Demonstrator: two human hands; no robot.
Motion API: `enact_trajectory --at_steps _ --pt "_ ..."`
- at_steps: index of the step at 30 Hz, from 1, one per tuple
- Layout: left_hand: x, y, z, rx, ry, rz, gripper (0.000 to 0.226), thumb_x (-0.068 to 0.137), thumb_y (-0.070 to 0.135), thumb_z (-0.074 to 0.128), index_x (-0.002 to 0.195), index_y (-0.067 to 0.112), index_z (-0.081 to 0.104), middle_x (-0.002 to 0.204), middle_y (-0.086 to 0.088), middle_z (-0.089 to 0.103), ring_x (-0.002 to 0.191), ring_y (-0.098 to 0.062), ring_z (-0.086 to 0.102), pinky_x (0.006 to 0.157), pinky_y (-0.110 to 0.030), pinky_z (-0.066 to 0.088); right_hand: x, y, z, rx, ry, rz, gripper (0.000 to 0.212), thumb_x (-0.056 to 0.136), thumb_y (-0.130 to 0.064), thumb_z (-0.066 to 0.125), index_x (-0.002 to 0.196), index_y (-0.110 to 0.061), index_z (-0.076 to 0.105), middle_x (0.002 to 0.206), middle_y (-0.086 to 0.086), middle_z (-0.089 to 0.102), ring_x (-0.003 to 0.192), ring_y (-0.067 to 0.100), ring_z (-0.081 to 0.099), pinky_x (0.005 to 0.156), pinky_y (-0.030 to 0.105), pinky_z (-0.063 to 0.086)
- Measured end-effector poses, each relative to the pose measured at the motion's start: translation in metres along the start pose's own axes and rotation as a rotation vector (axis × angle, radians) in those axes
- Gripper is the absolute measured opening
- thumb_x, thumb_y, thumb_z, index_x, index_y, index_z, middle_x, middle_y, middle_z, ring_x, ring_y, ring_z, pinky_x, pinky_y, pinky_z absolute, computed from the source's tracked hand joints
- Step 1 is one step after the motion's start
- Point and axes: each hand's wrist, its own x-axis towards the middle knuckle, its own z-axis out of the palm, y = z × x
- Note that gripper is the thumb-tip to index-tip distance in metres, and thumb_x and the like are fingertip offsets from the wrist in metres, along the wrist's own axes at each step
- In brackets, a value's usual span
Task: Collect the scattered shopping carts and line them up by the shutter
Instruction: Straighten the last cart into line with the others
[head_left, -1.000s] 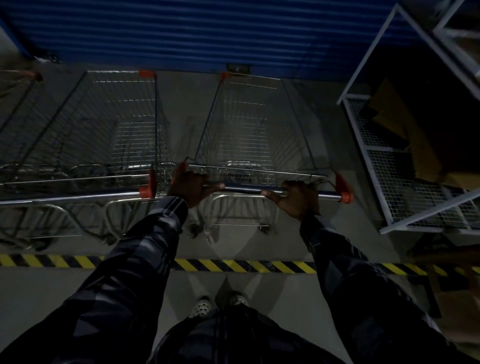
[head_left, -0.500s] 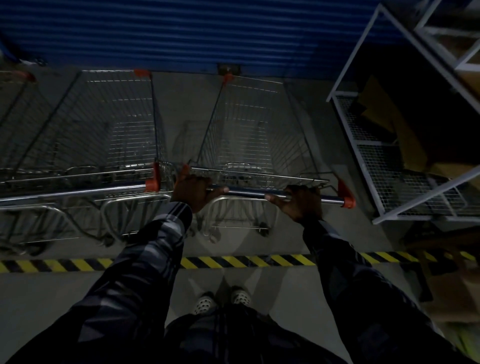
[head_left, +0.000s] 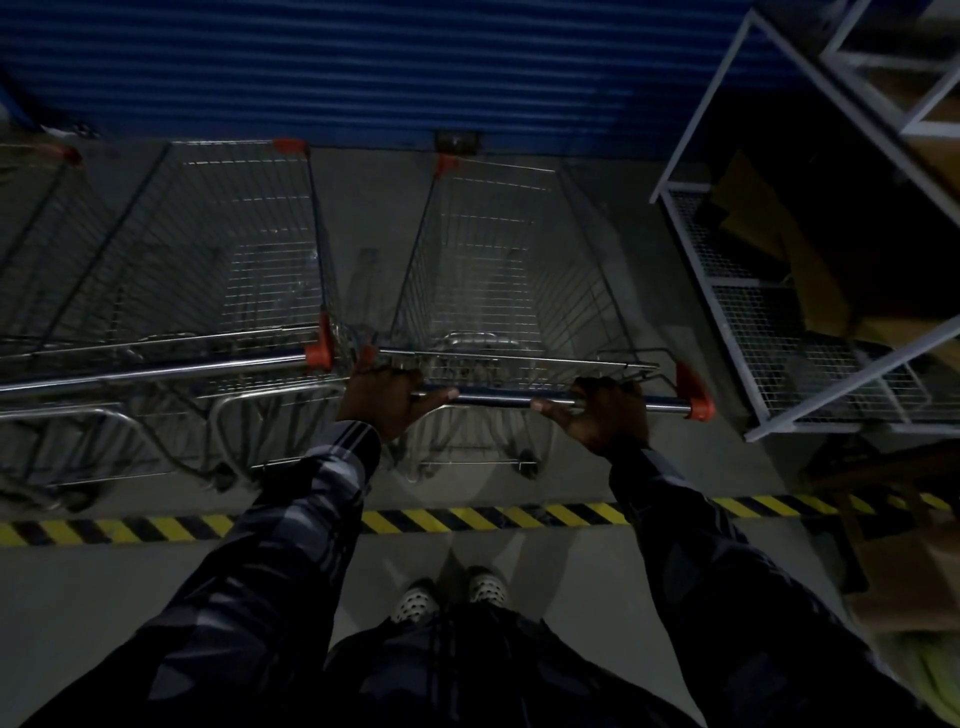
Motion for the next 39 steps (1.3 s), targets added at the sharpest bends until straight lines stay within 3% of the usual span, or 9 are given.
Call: enact_trajectory --at_steps 7,12,15,19,24,27,32,34,39 --pt "-0.01 0.011 -0.005 0.082 -0.05 -0.007 0.099 0.08 0.086 -0.003 0.079 0.018 0.068 0.063 -0.003 0.067 0.079 -0.024 0.069 0.113 -0.056 0.027 -0.005 0.009 0.002 -0.001 0.028 -0.071 0.091 0.073 -0.093 0.019 0.075 -0.017 0.067 0.078 0.001 0.07 0.077 0.025 0.065 0.081 0.036 0.043" --pt "-0.006 0.004 0.012 0.214 -0.104 0.069 0.073 0.094 0.07 0.009 0.105 0.03 0.069 0.075 0.004 0.07 0.079 -0.022 0.069 0.114 -0.061 0.018 0.003 0.015 0.004 0.078 0.021 -0.037 0.085 0.07 -0.093 0.032 0.08 -0.015 0.066 0.083 0.003 0.069 0.082 0.025 0.065 0.08 0.036 0.047" --pt "-0.006 -0.001 0.018 0.158 -0.016 0.109 0.051 0.098 0.063 0.036 0.102 0.025 0.07 0.069 -0.001 0.07 0.073 -0.027 0.069 0.113 -0.062 0.019 0.004 0.016 0.006 0.101 0.043 -0.036 0.083 0.071 -0.091 0.035 0.082 -0.015 0.067 0.085 0.003 0.07 0.083 0.025 0.065 0.082 0.037 0.049" --pt "-0.004 0.006 0.009 0.084 -0.03 0.012 0.093 0.086 0.084 0.003 0.089 0.025 0.075 0.067 0.001 0.071 0.081 -0.019 0.069 0.116 -0.056 0.015 0.001 0.014 0.006 0.096 0.087 -0.054 0.086 0.071 -0.094 0.028 0.076 -0.017 0.067 0.079 0.0 0.069 0.078 0.025 0.065 0.08 0.037 0.05" --pt "-0.01 0.014 -0.008 -0.119 -0.01 -0.006 0.094 0.08 0.089 0.007 0.086 0.022 0.072 0.078 0.001 0.073 0.092 -0.021 0.067 0.116 -0.048 0.023 0.009 0.006 -0.005 0.162 0.114 -0.081 0.078 0.069 -0.094 0.035 0.074 -0.023 0.065 0.079 -0.005 0.066 0.08 0.019 0.065 0.069 0.029 0.05" --pt "-0.01 0.011 -0.015 -0.388 0.147 -0.044 0.08 0.086 0.083 0.024 0.088 0.018 0.072 0.093 -0.001 0.072 0.095 -0.024 0.065 0.096 -0.036 0.042 0.029 -0.025 -0.015 0.241 0.219 -0.169 0.062 0.073 -0.08 0.056 0.088 -0.021 0.071 0.091 -0.003 0.07 0.088 0.019 0.066 0.072 0.028 0.05" --pt "-0.035 -0.025 -0.028 -0.294 0.567 -0.115 0.025 0.092 0.035 0.059 0.087 0.014 0.071 0.088 -0.004 0.069 0.089 -0.022 0.061 0.083 -0.043 0.054 0.062 -0.122 -0.02 0.389 0.289 -0.378 0.037 0.079 -0.056 0.067 0.082 -0.019 0.07 0.085 -0.001 0.069 0.08 0.023 0.065 0.062 0.031 0.052" --pt "-0.053 -0.056 -0.028 -0.271 0.567 -0.192 0.024 0.092 0.035 0.059 0.095 0.013 0.069 0.095 -0.007 0.068 0.093 -0.029 0.062 0.071 -0.043 0.055 0.064 -0.161 -0.021 0.387 0.233 -0.42 0.035 0.081 -0.053 0.064 0.082 -0.018 0.069 0.087 -0.001 0.069 0.082 0.025 0.065 0.063 0.032 0.051" --pt "-0.095 -0.155 -0.027 -0.126 0.46 -0.258 0.042 0.089 0.055 0.061 0.105 0.016 0.067 0.107 -0.005 0.063 0.103 -0.03 0.058 0.085 -0.041 0.048 0.066 -0.249 -0.02 0.353 0.093 -0.527 0.043 0.084 -0.06 0.056 0.098 -0.021 0.068 0.104 -0.001 0.066 0.094 0.024 0.064 0.072 0.031 0.049"
